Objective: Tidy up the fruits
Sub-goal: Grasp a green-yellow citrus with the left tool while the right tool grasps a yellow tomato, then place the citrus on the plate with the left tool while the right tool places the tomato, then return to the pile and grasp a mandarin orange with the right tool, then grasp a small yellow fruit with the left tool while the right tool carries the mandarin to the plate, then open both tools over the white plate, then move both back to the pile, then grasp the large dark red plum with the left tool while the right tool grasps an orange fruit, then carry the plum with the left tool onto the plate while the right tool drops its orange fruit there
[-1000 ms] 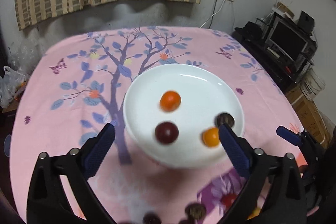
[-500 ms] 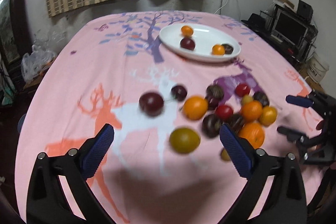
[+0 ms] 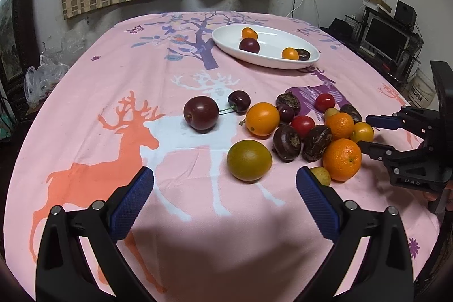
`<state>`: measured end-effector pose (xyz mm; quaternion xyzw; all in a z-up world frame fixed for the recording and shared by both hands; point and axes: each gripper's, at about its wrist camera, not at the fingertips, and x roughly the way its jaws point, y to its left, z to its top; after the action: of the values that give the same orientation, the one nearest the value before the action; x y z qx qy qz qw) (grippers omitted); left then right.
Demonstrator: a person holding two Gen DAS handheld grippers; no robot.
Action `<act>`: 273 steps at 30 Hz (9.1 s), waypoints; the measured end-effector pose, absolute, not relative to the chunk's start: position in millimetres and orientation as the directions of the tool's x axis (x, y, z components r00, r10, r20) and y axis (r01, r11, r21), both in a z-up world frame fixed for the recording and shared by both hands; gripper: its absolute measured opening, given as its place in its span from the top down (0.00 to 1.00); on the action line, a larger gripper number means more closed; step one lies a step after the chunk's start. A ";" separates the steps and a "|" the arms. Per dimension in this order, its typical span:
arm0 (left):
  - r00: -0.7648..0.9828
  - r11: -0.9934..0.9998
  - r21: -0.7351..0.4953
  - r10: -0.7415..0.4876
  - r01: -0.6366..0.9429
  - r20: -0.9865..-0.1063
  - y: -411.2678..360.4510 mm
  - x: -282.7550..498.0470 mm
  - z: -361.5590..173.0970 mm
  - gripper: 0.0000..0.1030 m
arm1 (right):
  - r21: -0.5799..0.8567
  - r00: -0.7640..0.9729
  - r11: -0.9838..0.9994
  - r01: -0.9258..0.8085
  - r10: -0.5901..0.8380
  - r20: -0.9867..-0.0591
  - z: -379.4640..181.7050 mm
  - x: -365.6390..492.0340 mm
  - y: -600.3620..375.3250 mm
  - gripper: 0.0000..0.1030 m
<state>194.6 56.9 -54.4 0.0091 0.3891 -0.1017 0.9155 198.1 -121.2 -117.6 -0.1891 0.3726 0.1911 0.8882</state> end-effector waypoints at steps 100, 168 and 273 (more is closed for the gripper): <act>0.708 0.989 -0.057 -0.135 0.133 -0.693 68.4 207.8 -40.3 0.04 | 0.181 0.643 0.947 -0.266 0.314 -0.698 -111.8 156.6 -84.3 0.42; 0.573 0.915 -0.180 -0.370 0.362 -0.731 -33.0 387.7 10.9 0.72 | 0.303 0.776 0.931 -0.203 0.342 -0.530 -52.1 320.2 -174.5 0.58; 0.621 0.958 -0.119 -0.261 0.261 -0.739 -23.9 428.7 -0.5 0.62 | 0.273 0.819 0.945 -0.179 0.297 -0.491 -45.5 363.5 -175.1 0.58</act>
<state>428.7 -23.9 -0.5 0.0000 0.4107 -0.1447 0.9002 363.5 -175.1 -45.5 0.1079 0.2731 0.1257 0.9476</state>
